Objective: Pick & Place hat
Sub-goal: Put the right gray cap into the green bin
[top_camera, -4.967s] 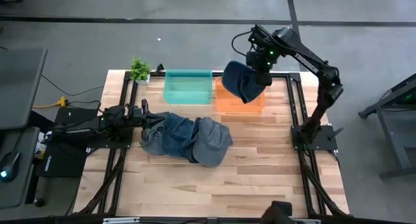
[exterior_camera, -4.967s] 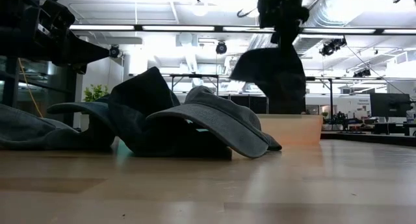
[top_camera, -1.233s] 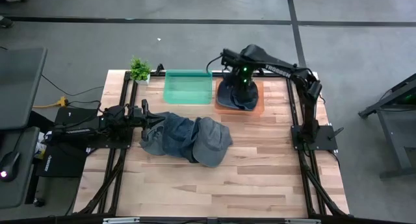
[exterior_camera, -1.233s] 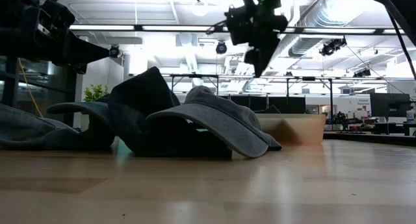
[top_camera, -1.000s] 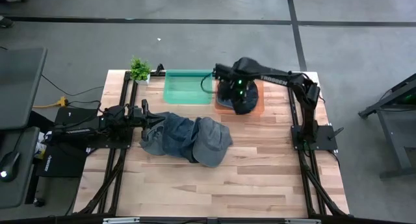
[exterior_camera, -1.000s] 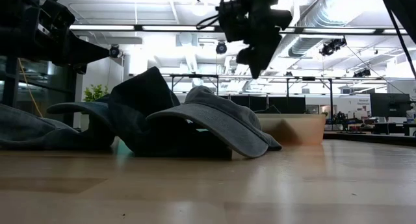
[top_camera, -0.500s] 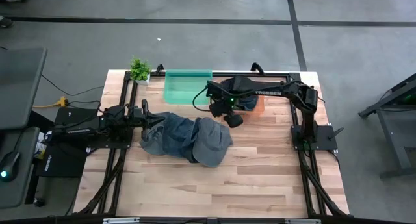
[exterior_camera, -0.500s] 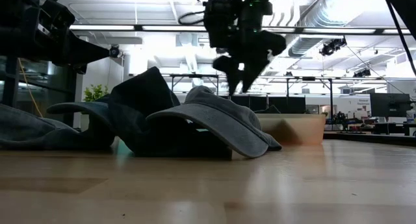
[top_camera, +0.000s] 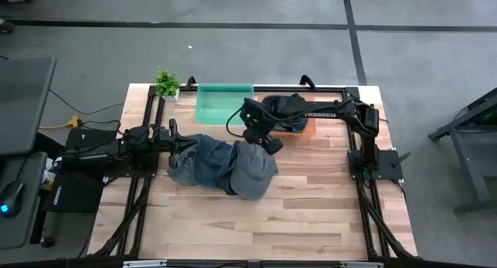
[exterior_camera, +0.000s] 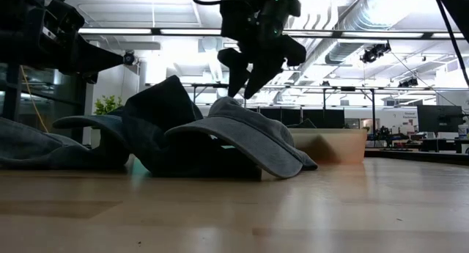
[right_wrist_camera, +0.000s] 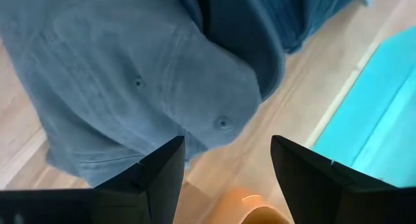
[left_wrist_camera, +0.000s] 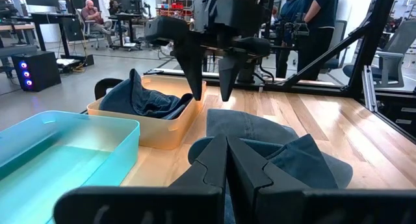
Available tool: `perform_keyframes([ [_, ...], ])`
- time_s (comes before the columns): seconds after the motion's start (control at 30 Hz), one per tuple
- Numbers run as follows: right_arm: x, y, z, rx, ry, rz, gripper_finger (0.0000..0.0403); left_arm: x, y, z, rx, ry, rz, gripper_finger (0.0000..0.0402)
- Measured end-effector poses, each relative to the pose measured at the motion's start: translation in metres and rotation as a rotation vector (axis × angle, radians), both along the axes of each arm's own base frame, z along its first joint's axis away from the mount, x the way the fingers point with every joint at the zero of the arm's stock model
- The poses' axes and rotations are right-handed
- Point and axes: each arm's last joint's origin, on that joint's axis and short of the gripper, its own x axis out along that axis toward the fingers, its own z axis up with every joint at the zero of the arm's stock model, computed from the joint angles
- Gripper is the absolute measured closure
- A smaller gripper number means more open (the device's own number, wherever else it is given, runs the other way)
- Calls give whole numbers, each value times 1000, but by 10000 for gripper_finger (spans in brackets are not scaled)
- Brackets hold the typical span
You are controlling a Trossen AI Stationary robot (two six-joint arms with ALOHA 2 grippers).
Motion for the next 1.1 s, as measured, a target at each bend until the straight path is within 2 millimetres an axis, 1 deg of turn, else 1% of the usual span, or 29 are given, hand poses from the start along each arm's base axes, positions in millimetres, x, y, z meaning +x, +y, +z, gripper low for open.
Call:
perform_keyframes([
  [0.27, 1, -9, 1, 20, -39, 12, 181, 0, 0, 0, 0, 0, 0, 401],
  [0.5, 2, -21, 1, 74, -81, -7, 181, 0, 0, 0, 0, 0, 0, 401],
  [0.8, 2, -27, 2, 124, -105, -7, 181, 0, 0, 0, 0, -1, 0, 401],
  [0.93, 2, -26, 3, 173, -116, -2, 181, 0, 0, 0, 0, 0, 0, 401],
  [1.03, 4, -26, -1, 196, -109, 2, 181, 0, 0, 0, 0, 0, 0, 401],
  [1.1, 5, -28, -8, 218, -89, -3, 181, 0, 0, 0, 0, 0, 0, 401],
])
